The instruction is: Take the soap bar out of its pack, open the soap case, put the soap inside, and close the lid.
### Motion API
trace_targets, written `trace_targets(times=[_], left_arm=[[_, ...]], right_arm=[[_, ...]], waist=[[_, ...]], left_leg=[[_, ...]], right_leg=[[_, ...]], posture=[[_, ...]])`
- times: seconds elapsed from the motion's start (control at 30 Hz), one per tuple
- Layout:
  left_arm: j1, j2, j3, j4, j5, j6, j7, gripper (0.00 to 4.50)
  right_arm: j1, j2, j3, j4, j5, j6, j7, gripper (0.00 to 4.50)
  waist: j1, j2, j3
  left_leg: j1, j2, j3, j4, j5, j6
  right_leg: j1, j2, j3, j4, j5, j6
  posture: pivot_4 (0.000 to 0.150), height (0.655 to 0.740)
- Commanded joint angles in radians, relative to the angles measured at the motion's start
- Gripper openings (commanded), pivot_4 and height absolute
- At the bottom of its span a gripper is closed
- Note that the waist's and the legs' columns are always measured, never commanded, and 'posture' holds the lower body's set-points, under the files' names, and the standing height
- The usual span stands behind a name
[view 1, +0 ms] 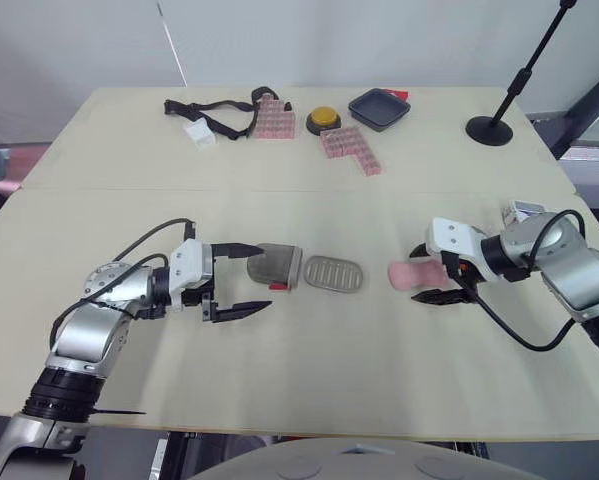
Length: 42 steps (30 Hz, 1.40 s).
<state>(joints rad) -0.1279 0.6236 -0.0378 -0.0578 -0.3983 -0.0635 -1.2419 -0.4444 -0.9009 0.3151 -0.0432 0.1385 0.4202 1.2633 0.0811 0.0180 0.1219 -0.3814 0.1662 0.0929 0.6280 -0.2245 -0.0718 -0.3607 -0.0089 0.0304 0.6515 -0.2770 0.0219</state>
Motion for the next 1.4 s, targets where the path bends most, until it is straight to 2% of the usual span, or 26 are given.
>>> trace_targets(times=[0.03,0.17,0.27,0.43,0.47,0.67,0.8,1.0,1.17,1.4], left_arm=[[-0.005,0.007,0.018,-0.019,-0.012,-0.023,-0.007,4.48],[0.002,0.002,0.006,-0.033,-0.011,-0.018,-0.007,4.48],[0.009,0.001,0.000,-0.039,-0.008,-0.021,-0.008,4.50],[0.008,0.005,0.000,-0.034,-0.005,-0.017,-0.002,4.50],[0.009,0.007,0.001,-0.030,-0.003,-0.019,-0.002,4.50],[0.013,0.012,0.024,-0.011,-0.006,-0.010,0.020,4.50],[0.023,0.019,0.047,-0.006,-0.017,0.004,0.039,4.50],[0.048,0.035,0.093,-0.001,-0.022,0.010,0.058,4.50],[0.045,0.043,0.115,0.002,-0.025,0.020,0.070,4.50],[0.049,0.032,0.105,-0.043,-0.021,0.043,0.098,4.50]], right_arm=[[-0.035,0.009,0.004,0.027,-0.025,-0.044,0.020,4.50],[-0.052,0.019,0.016,0.059,-0.042,-0.067,0.031,4.50],[-0.060,0.026,0.021,0.077,-0.052,-0.083,0.042,3.69],[-0.066,0.039,0.019,0.090,-0.063,-0.095,0.048,1.93],[-0.067,0.039,0.019,0.091,-0.064,-0.098,0.050,1.70],[-0.091,0.043,0.000,0.054,-0.055,-0.103,0.063,1.70],[-0.131,0.068,-0.003,-0.037,-0.040,-0.011,0.046,1.70],[-0.238,0.202,0.074,-0.230,-0.024,0.331,-0.044,1.70],[-0.300,0.303,0.161,-0.241,-0.045,0.461,-0.125,1.70],[-0.337,0.349,0.231,-0.224,-0.041,0.542,-0.183,1.70]], waist=[[-0.003,0.000,0.000],[-0.005,0.000,0.000],[-0.003,0.000,0.000],[-0.003,0.000,0.000],[-0.003,0.000,0.000],[-0.003,0.000,0.000],[-0.006,0.000,0.000],[-0.008,0.000,0.000],[0.003,0.000,0.000],[-0.001,0.000,0.000]], left_leg=[[0.000,0.000,0.000,0.000,0.000,0.000],[0.000,0.000,0.000,0.000,0.000,0.000],[0.000,0.000,0.000,0.000,0.000,0.000],[0.000,0.000,0.000,0.000,0.000,0.000],[0.000,0.000,0.000,0.000,0.000,0.000],[0.000,0.000,0.000,0.000,0.000,0.000],[0.000,0.001,0.000,0.000,0.000,0.000],[0.000,0.001,0.001,0.000,0.000,-0.001],[0.000,0.001,0.000,0.000,0.001,-0.001],[0.000,0.001,0.001,0.000,0.001,-0.002]], right_leg=[[0.000,0.000,0.000,0.000,0.000,0.000],[0.000,0.001,0.000,0.000,0.000,0.000],[0.000,0.001,0.000,0.001,0.000,0.000],[0.000,0.000,0.000,0.001,0.000,0.000],[0.000,0.000,0.000,0.001,0.000,0.000],[0.000,0.000,0.000,0.001,0.000,0.000],[-0.001,0.001,0.000,0.002,0.000,0.000],[-0.002,0.002,0.001,0.003,0.000,0.000],[-0.002,0.001,0.000,0.003,0.000,0.000],[-0.003,0.001,0.001,0.003,0.000,0.000]], posture=[[0.150,0.7400],[0.150,0.7400],[0.150,0.7400],[0.150,0.7400],[0.150,0.7400],[0.150,0.7400],[0.150,0.7400],[0.150,0.7400],[0.150,0.7400],[0.150,0.7400]])
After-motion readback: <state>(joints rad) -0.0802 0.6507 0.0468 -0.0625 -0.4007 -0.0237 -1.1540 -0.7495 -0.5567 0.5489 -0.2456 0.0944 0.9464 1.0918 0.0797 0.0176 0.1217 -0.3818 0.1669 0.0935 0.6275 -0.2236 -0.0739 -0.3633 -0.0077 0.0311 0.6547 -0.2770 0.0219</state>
